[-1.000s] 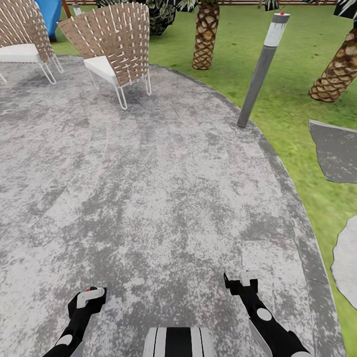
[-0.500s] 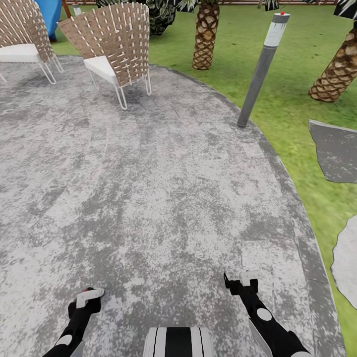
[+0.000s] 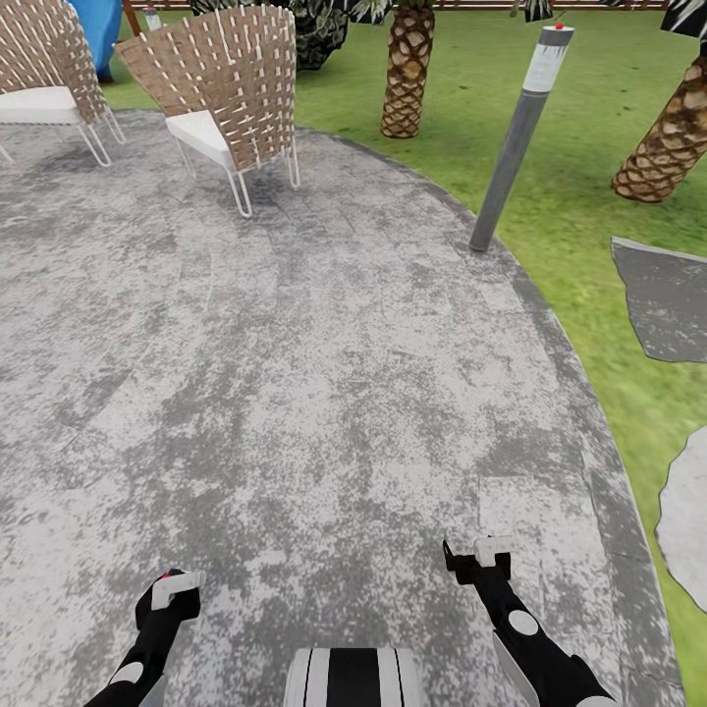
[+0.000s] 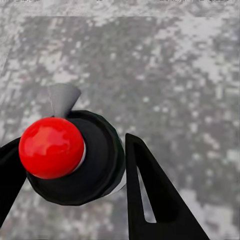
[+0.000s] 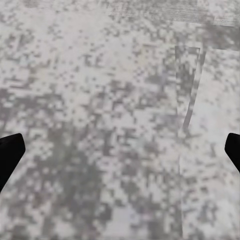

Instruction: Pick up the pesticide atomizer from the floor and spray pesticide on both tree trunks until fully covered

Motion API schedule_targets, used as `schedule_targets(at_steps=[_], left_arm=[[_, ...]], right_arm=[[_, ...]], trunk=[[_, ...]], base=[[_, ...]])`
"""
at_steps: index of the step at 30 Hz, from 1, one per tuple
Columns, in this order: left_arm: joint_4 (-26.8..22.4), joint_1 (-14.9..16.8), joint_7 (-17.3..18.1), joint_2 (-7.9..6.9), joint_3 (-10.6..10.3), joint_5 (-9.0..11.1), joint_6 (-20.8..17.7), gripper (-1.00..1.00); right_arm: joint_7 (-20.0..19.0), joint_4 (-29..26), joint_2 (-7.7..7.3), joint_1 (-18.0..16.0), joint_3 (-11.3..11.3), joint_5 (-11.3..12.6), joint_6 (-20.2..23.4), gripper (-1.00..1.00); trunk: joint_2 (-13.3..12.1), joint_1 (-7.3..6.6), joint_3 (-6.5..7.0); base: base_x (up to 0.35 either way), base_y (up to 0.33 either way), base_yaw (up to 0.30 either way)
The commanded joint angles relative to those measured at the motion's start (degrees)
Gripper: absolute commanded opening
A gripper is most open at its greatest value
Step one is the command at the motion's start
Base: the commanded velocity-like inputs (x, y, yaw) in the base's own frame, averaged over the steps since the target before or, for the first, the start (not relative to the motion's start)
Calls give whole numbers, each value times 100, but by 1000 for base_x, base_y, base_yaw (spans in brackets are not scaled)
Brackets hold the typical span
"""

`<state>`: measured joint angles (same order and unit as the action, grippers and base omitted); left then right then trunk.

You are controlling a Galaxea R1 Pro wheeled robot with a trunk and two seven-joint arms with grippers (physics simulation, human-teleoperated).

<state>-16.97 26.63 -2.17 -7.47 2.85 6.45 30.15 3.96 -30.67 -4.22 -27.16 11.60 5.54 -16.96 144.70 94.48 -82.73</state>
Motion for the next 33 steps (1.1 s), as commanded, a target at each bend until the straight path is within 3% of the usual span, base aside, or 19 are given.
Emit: schedule_targets(at_steps=[1, 3, 33], left_arm=[[-4, 0, -3, 0, -1, -3, 0, -100], [-6, 0, -3, 0, -3, -3, 0, -100], [-22, -5, -3, -8, 4, -12, -16, -100]], right_arm=[[0, 0, 0, 0, 0, 0, 0, 100], [0, 0, 0, 0, 0, 0, 0, 100], [9, 10, -7, 20, -7, 0, -19, 100]], trunk=[[0, 0, 0], [0, 0, 0], [-40, -77, 673]], base=[[0, 0, 0], [0, 0, 0], [0, 0, -12]])
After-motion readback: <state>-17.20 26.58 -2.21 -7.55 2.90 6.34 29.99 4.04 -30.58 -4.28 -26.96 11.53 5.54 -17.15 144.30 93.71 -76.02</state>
